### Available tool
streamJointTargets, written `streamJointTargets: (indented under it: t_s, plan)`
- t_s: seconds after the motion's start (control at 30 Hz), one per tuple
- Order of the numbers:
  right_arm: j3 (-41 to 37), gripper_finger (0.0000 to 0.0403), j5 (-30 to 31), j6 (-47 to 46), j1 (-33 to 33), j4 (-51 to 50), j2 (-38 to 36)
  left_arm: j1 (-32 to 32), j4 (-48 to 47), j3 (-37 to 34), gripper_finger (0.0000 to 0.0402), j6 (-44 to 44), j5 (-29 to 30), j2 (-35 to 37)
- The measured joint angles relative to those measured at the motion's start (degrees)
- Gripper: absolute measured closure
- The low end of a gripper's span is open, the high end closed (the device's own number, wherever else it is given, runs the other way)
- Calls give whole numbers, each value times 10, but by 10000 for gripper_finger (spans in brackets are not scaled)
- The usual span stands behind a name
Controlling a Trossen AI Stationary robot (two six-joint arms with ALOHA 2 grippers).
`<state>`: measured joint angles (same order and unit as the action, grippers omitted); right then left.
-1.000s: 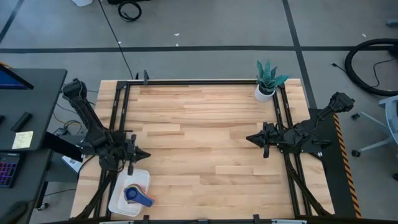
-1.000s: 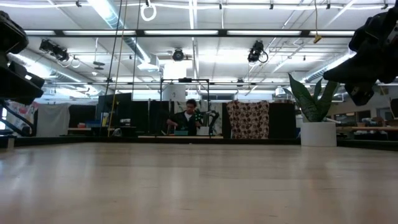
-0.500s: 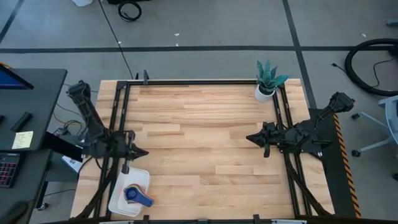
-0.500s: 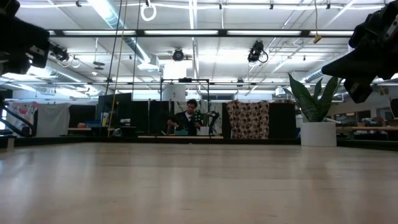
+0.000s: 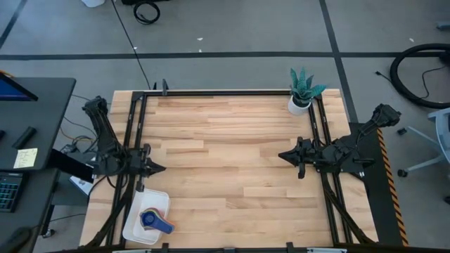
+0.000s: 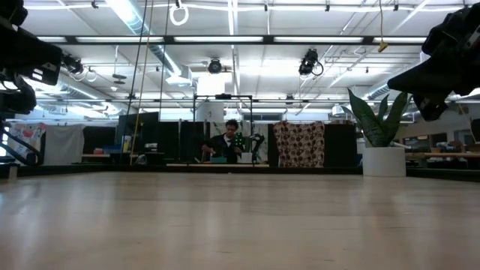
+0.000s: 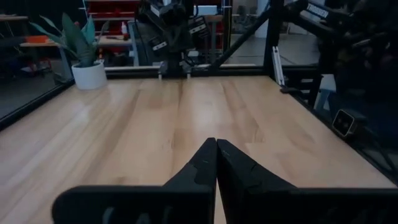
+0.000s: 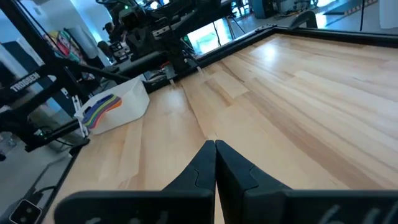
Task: Nest measuring cups in basket
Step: Return to Home Position
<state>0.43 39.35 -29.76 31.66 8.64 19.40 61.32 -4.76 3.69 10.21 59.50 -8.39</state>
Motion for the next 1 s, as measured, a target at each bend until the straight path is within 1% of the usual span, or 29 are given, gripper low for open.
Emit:
streamJointTargets:
  t_s: [0.07, 0.2, 0.37, 0.57, 0.67, 0.8, 1.0]
  plan:
    - [0, 394, 0, 10, 0, 0, 0, 0, -9, 0, 389, -1, 0, -1]
    - [0, 394, 1, 48, 0, 3, 0, 0, -29, 3, 388, 27, 0, -2]
    - [0, 394, 2, 84, 0, 3, 0, 0, -33, 3, 388, 22, 0, -2]
    - [0, 394, 2, 88, 0, 3, 0, 0, -34, 3, 388, 9, 0, -2]
    - [0, 394, 1, 68, 0, 3, 0, 0, -35, 3, 388, 7, 0, -2]
    - [0, 394, -16, 51, 0, 3, 0, 0, -36, 3, 388, 5, 10, -2]
    - [0, 394, -64, 52, 0, 3, 0, 0, -11, 0, 388, 7, 13, -2]
